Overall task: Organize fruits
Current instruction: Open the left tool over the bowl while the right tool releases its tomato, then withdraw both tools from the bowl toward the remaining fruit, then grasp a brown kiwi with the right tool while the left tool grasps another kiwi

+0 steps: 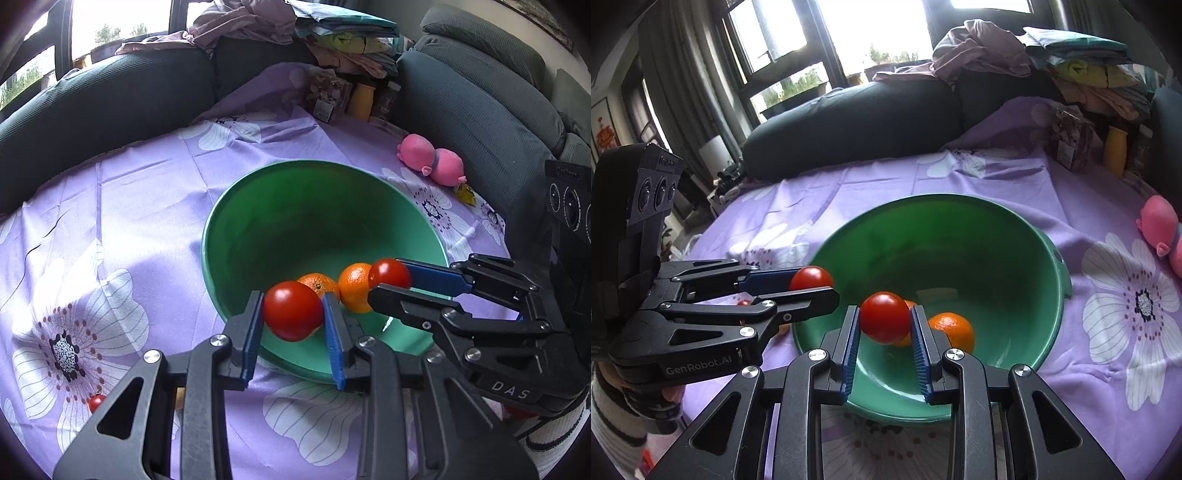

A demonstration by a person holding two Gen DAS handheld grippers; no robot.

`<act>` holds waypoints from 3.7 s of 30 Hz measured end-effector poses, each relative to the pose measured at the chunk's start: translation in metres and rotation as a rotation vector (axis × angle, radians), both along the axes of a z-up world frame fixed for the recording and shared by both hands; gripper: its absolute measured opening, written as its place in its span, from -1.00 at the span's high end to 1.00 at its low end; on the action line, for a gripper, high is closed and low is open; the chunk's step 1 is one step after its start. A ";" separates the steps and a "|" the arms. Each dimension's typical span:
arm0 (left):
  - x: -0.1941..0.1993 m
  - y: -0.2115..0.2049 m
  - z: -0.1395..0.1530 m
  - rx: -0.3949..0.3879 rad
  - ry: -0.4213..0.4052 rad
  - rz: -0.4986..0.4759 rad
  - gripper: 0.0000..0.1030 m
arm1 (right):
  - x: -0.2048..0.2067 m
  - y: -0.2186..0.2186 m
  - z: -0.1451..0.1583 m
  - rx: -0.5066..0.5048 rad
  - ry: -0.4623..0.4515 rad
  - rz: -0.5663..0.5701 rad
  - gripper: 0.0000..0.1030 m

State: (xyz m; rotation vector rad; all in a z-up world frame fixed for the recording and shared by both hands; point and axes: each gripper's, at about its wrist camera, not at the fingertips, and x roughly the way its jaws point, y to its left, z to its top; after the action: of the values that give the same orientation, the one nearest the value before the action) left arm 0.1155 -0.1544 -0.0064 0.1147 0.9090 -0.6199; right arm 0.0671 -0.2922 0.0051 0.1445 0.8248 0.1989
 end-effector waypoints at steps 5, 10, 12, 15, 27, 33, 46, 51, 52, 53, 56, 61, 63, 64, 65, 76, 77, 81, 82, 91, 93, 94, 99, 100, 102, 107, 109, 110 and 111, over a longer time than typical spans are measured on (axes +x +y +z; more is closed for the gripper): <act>0.002 -0.006 -0.005 0.021 0.005 -0.011 0.40 | 0.002 -0.002 -0.007 -0.016 0.013 -0.004 0.44; 0.003 -0.009 -0.007 0.032 0.002 -0.011 0.39 | 0.002 -0.002 -0.011 -0.016 0.026 0.001 0.44; 0.003 -0.009 -0.008 0.035 0.001 -0.008 0.38 | 0.001 -0.002 -0.013 -0.017 0.034 -0.002 0.44; 0.002 -0.009 -0.008 0.037 -0.001 -0.004 0.41 | 0.002 -0.005 -0.015 -0.010 0.052 -0.023 0.44; -0.017 0.006 0.006 0.020 -0.018 0.038 -0.48 | -0.014 -0.011 0.001 0.022 0.024 -0.065 0.44; -0.041 0.036 0.013 -0.006 -0.026 0.109 -0.54 | -0.028 -0.006 0.015 0.023 -0.002 -0.051 0.42; -0.109 0.171 0.007 -0.008 -0.012 0.425 -0.74 | -0.051 0.045 0.019 0.039 -0.006 0.116 0.29; -0.130 0.198 -0.002 -0.029 0.015 0.486 -0.74 | -0.056 0.071 0.010 0.031 0.025 0.189 0.29; -0.133 0.200 -0.005 -0.034 0.021 0.492 -0.74 | -0.056 0.076 0.007 0.028 0.031 0.202 0.29; -0.135 0.202 -0.006 -0.039 0.027 0.493 -0.74 | -0.057 0.081 0.005 0.027 0.036 0.213 0.29; -0.137 0.200 -0.009 -0.056 0.036 0.484 -0.74 | -0.057 0.095 -0.001 0.032 0.054 0.238 0.29; -0.134 0.190 -0.010 -0.133 0.058 0.423 -0.74 | -0.053 0.113 -0.013 0.026 0.087 0.259 0.29; -0.130 0.184 -0.011 -0.157 0.070 0.400 -0.73 | -0.050 0.117 -0.019 0.016 0.101 0.257 0.29; -0.128 0.181 -0.011 -0.170 0.074 0.387 -0.72 | -0.048 0.119 -0.020 0.012 0.106 0.255 0.29; -0.125 0.178 -0.012 -0.185 0.080 0.376 -0.72 | -0.046 0.120 -0.022 0.008 0.110 0.254 0.29; -0.085 0.169 -0.022 -0.260 0.100 0.372 -0.47 | -0.010 0.131 -0.034 -0.086 0.125 0.254 0.29; -0.082 0.168 -0.023 -0.260 0.102 0.369 -0.47 | -0.005 0.133 -0.036 -0.093 0.130 0.259 0.29; -0.069 0.170 -0.029 -0.259 0.112 0.358 -0.39 | 0.012 0.142 -0.044 -0.140 0.148 0.277 0.29; -0.067 0.171 -0.030 -0.259 0.117 0.350 -0.31 | 0.016 0.144 -0.045 -0.153 0.150 0.281 0.29; -0.056 0.182 -0.037 -0.238 0.120 0.333 -0.26 | 0.057 0.158 -0.065 -0.217 0.214 0.300 0.29; -0.055 0.183 -0.038 -0.234 0.121 0.328 -0.24 | 0.060 0.161 -0.067 -0.237 0.215 0.322 0.29; -0.054 0.182 -0.039 -0.234 0.122 0.322 -0.23 | 0.061 0.162 -0.068 -0.244 0.218 0.327 0.31; -0.052 0.175 -0.040 -0.219 0.123 0.295 -0.22 | 0.055 0.158 -0.070 -0.239 0.207 0.336 0.48; -0.051 0.173 -0.041 -0.217 0.125 0.289 -0.17 | 0.051 0.157 -0.068 -0.237 0.197 0.334 0.48; -0.049 0.168 -0.040 -0.209 0.125 0.278 -0.14 | 0.043 0.153 -0.062 -0.225 0.183 0.329 0.48; -0.038 0.155 -0.046 -0.164 0.149 0.291 -0.14 | 0.019 0.137 -0.050 -0.176 0.154 0.310 0.48; -0.033 0.152 -0.049 -0.141 0.149 0.305 -0.14 | 0.011 0.129 -0.046 -0.120 0.149 0.306 0.48; -0.030 0.149 -0.050 -0.127 0.146 0.309 -0.12 | 0.009 0.126 -0.044 -0.100 0.145 0.299 0.48; -0.027 0.146 -0.051 -0.115 0.144 0.313 -0.09 | 0.006 0.124 -0.043 -0.087 0.140 0.295 0.48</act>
State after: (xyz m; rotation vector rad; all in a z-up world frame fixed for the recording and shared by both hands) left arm 0.0886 -0.0079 -0.0577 -0.1758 1.0036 -0.3902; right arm 0.0733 -0.1685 -0.0375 -0.0467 0.9912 0.4333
